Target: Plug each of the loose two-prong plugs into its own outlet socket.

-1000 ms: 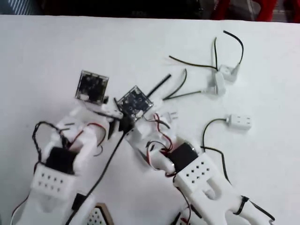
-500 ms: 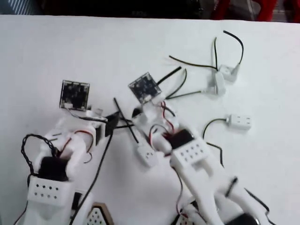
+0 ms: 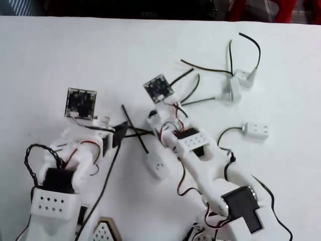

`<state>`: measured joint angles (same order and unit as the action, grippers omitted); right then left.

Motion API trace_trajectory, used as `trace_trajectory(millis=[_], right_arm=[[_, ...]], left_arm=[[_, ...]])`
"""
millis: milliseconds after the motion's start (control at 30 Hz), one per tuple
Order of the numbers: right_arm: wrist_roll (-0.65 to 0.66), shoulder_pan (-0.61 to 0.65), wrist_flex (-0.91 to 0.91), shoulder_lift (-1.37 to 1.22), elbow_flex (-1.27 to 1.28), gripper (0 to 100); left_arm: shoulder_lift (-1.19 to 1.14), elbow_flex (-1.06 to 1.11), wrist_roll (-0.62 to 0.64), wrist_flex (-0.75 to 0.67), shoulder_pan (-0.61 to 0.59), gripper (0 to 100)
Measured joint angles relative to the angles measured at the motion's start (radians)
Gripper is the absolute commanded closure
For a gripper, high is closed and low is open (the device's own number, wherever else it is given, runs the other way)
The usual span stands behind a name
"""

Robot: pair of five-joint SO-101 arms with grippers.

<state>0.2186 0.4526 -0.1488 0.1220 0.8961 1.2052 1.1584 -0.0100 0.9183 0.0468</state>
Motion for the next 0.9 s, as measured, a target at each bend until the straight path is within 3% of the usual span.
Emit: trace_trajectory(millis=[667,900], right_arm=[[0.057,0.008,-0.069,-0.003,-0.029,98.1],[0.071,0.008,-0.069,-0.129,-0.098,98.1]], left_arm=[[0.0,0.0,0.0,0.0,0.0,71],[0.0,0.0,0.0,0.0,0.0,71]])
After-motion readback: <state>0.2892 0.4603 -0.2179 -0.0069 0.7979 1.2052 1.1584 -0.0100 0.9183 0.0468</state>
